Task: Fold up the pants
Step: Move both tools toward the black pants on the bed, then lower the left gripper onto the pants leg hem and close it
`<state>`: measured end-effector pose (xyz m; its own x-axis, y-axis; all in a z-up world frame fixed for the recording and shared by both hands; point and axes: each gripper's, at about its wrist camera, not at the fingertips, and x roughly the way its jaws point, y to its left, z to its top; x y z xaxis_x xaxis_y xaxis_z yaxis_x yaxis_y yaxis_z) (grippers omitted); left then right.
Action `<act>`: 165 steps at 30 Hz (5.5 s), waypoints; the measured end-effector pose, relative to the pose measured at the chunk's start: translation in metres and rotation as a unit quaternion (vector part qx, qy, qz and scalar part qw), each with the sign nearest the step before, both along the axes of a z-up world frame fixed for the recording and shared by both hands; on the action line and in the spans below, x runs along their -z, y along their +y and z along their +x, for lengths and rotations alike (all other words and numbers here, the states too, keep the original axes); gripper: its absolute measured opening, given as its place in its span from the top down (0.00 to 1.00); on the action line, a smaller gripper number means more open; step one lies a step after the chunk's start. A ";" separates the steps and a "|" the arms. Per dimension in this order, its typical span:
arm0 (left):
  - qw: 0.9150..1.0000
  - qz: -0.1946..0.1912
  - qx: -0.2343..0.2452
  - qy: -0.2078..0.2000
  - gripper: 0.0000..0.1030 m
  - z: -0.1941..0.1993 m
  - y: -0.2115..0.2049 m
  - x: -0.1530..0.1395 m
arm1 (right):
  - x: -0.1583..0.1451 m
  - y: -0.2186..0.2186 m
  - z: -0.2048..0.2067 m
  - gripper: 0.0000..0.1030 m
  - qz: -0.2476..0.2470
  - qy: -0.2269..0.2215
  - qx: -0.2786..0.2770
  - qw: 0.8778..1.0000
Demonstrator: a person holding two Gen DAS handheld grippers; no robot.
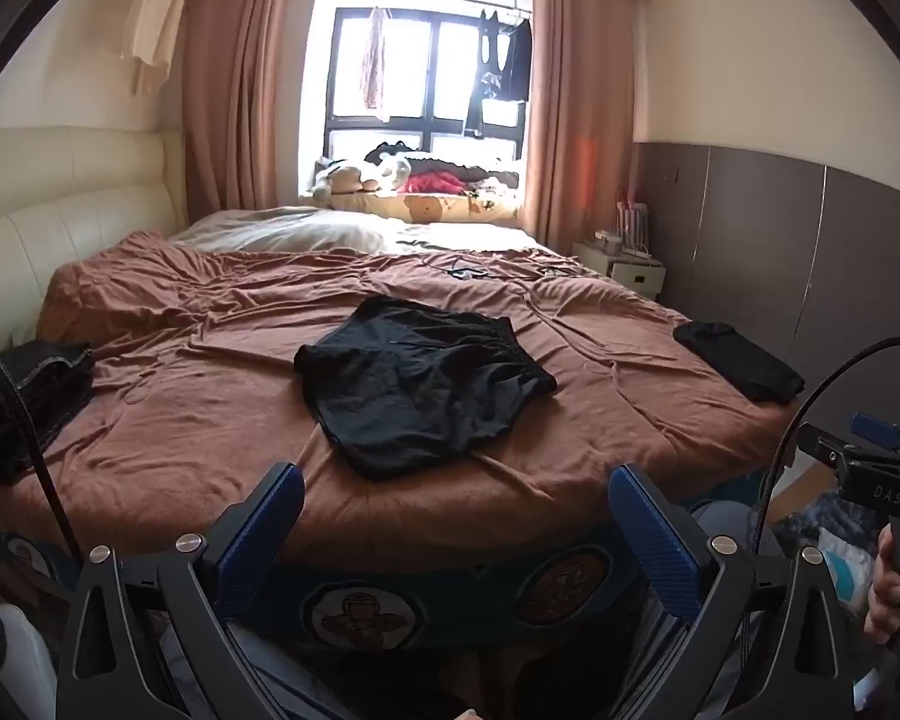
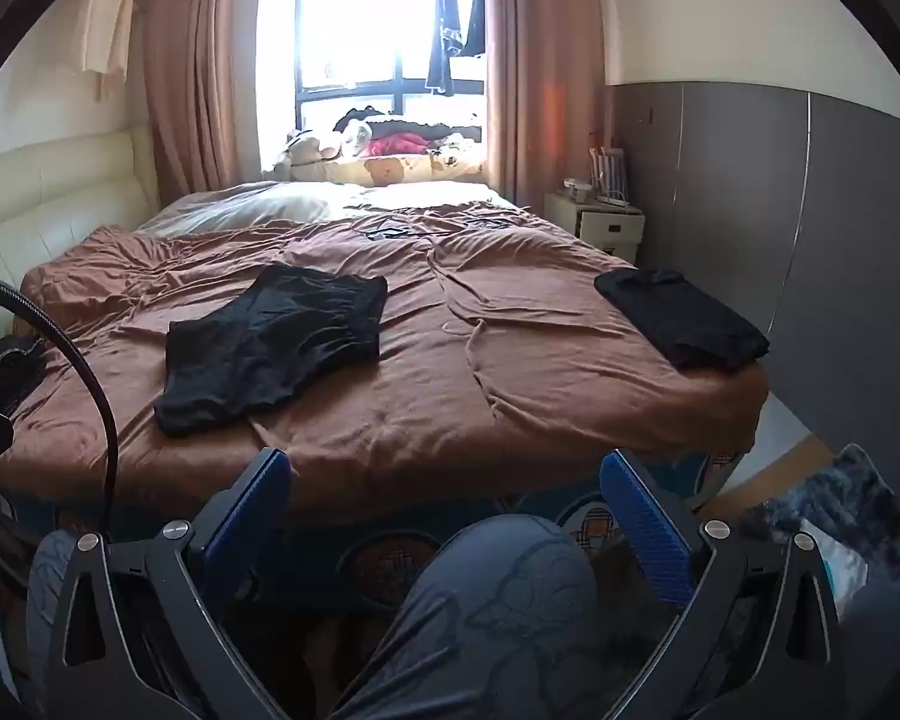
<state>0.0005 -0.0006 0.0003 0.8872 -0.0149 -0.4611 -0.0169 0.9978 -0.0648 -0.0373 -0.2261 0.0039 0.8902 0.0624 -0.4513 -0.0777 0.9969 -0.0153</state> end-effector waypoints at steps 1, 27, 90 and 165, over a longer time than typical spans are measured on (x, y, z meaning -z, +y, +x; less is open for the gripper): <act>1.000 -0.002 0.001 0.000 0.01 0.000 -0.001 0.000 | 0.000 0.000 -0.001 0.00 0.000 -0.001 -0.001 1.000; 0.999 -0.015 0.002 -0.035 0.01 -0.021 0.002 -0.007 | -0.007 -0.004 -0.011 0.00 -0.002 -0.009 0.000 1.000; 0.998 -0.064 -0.006 0.002 0.01 0.048 0.044 0.005 | -0.010 0.005 0.050 0.00 0.012 0.023 0.015 1.000; 0.929 -0.305 -0.002 0.211 0.73 0.226 0.137 0.167 | 0.104 0.026 0.356 0.27 0.225 0.224 -0.180 0.931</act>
<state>0.2263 0.1361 -0.1663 0.6295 -0.3844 -0.6752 -0.1730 0.7779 -0.6041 0.3183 -0.2004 -0.0996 0.5037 0.5927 -0.6284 -0.3052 0.8027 0.5125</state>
